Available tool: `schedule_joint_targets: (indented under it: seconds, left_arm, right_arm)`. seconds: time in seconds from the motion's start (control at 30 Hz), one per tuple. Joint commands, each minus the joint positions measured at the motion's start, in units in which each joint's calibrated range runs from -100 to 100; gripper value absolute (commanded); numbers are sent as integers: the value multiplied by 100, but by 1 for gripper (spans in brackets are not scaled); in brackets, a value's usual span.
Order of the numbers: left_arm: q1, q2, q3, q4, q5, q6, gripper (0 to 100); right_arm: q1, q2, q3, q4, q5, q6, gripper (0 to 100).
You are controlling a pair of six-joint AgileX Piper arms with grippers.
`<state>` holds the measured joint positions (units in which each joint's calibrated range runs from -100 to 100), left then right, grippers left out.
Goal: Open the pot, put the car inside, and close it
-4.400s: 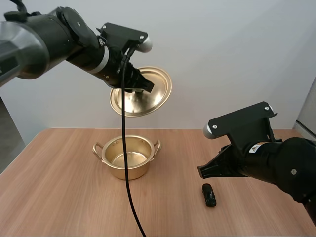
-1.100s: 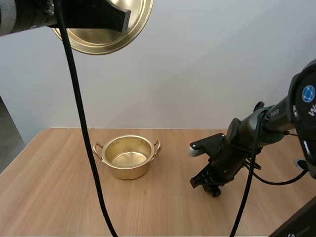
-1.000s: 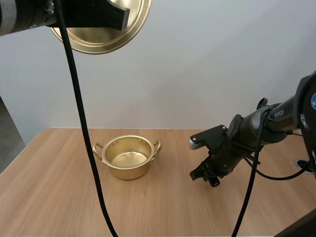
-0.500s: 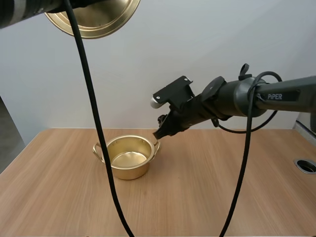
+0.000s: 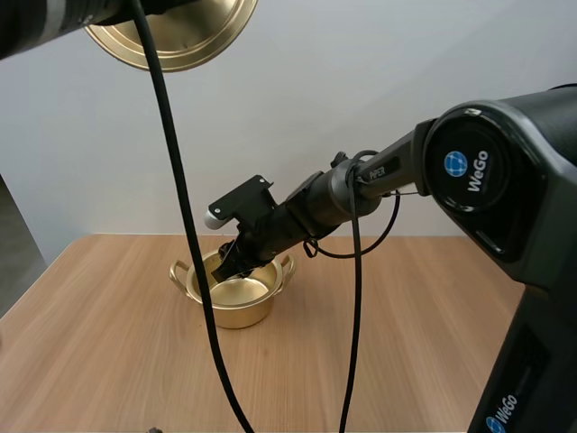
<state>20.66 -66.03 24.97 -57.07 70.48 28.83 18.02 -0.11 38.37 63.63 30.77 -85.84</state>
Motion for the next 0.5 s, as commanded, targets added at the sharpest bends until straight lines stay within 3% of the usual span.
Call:
schedule_joint_targets:
  seconds: [0.0, 0.3, 0.47]
  left_arm:
    - [25, -5, -1, -5, 124, 11, 0]
    - [32, -5, -1, -5, 126, 82, 0]
    - [32, -5, -1, -5, 215, 81, 0]
  right_arm:
    - [-2, 253, -54, 6, -7, -67, 0]
    - [-2, 634, -66, 44, 25, -234, 3]
    - [-2, 646, -66, 218, 25, -296, 57]
